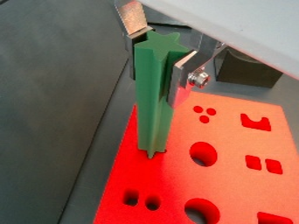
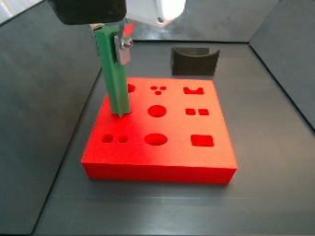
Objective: Pick up the star object. Move up. Move to above the board. Insert the star object.
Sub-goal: Insert the star object.
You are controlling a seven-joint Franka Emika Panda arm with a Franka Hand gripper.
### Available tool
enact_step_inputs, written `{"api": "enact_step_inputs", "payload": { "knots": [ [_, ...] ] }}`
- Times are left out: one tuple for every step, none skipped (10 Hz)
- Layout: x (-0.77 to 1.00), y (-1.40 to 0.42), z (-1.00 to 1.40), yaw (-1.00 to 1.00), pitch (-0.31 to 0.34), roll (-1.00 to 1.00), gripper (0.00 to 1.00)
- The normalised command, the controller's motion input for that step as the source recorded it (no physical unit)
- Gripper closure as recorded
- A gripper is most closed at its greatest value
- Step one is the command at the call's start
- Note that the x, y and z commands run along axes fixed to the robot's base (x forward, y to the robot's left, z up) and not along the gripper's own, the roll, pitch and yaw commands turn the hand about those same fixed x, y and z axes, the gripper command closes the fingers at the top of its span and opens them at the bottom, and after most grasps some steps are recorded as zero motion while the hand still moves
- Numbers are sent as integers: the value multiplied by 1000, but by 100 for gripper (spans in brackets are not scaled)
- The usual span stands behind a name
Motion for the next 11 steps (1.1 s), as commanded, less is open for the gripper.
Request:
{"api": "enact_step_inputs", "payload": {
  "knots": [
    [0,0,-183,-103,-17,43,100],
    [-57,0,-240,-49,-39,51,100],
    [-69,31,-251,-31,-43,44,100],
    [-54,0,-197,-31,-37,30,100],
    [0,0,-131,-23,-34,11,100],
    [0,0,-69,-37,-57,19,100],
    [43,0,-154,-23,-87,13,100],
    [23,11,-286,-49,-154,0,100],
    [14,0,-280,-77,-181,0,100],
    [20,0,-269,-77,-176,0,100],
    [0,0,-283,-77,-179,4,100]
  ]
}}
